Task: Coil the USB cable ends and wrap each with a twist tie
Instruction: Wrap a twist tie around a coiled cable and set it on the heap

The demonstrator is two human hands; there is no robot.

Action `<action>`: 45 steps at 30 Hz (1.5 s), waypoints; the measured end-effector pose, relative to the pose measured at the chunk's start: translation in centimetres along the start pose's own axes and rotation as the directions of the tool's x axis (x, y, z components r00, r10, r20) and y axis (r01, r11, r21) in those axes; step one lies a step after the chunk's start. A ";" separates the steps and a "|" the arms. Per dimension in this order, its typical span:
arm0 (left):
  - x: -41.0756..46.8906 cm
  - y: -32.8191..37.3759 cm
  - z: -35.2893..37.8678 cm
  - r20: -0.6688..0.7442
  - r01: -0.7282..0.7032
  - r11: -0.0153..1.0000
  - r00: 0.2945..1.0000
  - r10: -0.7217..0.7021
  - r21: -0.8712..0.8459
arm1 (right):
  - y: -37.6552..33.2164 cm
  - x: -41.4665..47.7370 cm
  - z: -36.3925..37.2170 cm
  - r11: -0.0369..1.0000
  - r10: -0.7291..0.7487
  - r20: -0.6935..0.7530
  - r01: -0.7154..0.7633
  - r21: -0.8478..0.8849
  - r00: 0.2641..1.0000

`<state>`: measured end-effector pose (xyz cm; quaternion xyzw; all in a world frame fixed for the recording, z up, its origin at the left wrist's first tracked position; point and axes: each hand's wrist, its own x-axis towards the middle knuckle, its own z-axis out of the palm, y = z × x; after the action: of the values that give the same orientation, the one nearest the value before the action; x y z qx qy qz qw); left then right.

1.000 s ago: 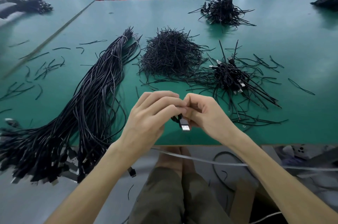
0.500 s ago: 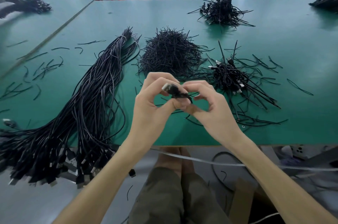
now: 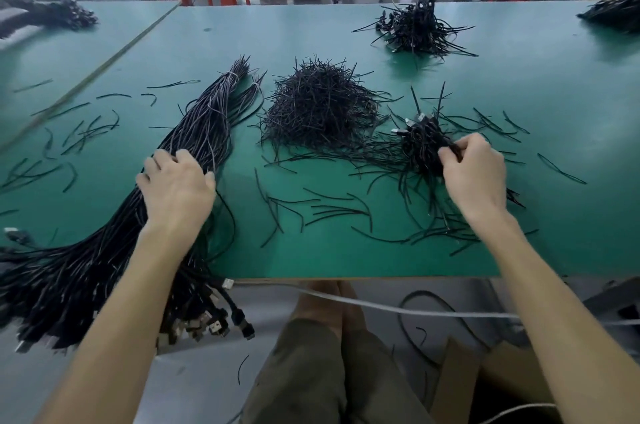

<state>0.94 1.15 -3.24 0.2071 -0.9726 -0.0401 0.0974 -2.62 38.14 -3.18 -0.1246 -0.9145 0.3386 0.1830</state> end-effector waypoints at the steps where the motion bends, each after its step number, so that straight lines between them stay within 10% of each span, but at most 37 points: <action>1: 0.1 -0.3 0.5 -0.002 -0.007 0.999 1.000 0.007 0.041 | 0.4 0.2 0.3 0.998 0.028 0.019 -0.027 -0.055 0.999; 13: -0.3 -1.0 1.8 -0.161 -0.069 0.997 0.984 0.071 0.018 | 0.7 -1.6 1.8 0.953 -0.107 -0.059 0.085 -0.290 0.993; 28: -1.4 0.8 1.9 -0.161 -0.168 0.985 0.974 0.159 -0.045 | -1.4 -4.4 2.4 0.934 -0.327 -0.090 0.307 -0.180 0.941; 39: -5.7 5.9 -0.3 -0.006 -0.358 0.748 0.904 0.428 -0.559 | -7.7 -9.0 5.6 0.752 -0.657 0.226 0.648 0.122 0.720; 45: -7.0 6.4 -0.4 0.159 -0.323 0.661 0.813 0.560 -0.677 | -7.6 -8.9 6.0 0.772 -0.614 0.488 0.599 0.211 0.620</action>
<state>4.76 9.79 -3.35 -0.0947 -0.9244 -0.3693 -0.0102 2.10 25.92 -4.62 0.2922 -0.9110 0.2898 0.0279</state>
